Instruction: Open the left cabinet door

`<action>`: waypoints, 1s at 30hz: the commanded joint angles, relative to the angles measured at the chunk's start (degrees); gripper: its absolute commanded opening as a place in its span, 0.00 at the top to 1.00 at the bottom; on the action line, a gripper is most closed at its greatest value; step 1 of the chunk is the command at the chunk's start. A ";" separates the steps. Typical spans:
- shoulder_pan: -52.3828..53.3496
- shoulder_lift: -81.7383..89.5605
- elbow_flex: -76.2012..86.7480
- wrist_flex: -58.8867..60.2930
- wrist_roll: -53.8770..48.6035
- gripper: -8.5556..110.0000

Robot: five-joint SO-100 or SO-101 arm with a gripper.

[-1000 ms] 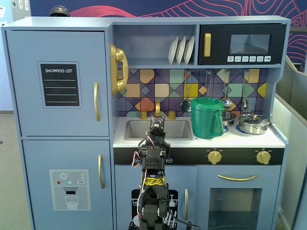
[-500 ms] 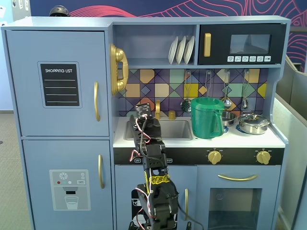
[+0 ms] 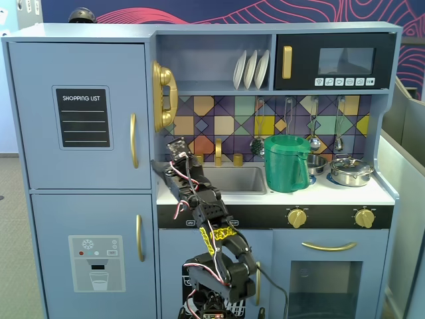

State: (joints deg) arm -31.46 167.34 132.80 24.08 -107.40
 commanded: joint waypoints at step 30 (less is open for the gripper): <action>-9.14 -19.60 -10.55 -18.98 9.84 0.81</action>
State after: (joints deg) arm -41.84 147.22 125.51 5.45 -100.72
